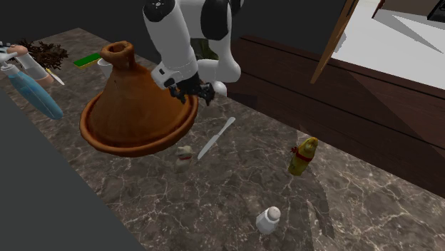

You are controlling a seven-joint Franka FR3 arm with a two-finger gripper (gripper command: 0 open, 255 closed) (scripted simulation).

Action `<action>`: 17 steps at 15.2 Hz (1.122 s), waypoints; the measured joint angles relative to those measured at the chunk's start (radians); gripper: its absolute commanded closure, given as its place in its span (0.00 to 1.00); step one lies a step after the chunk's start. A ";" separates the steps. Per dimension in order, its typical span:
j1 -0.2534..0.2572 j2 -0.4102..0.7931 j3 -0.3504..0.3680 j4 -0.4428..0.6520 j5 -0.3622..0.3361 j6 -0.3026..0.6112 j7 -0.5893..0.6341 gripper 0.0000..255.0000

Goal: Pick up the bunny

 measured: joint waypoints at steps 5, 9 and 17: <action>0.005 0.223 0.000 0.235 0.024 -0.040 0.008 0.00; 0.005 0.407 -0.003 0.457 0.042 -0.100 0.013 0.00; 0.002 0.664 -0.002 0.770 0.067 -0.182 0.024 0.00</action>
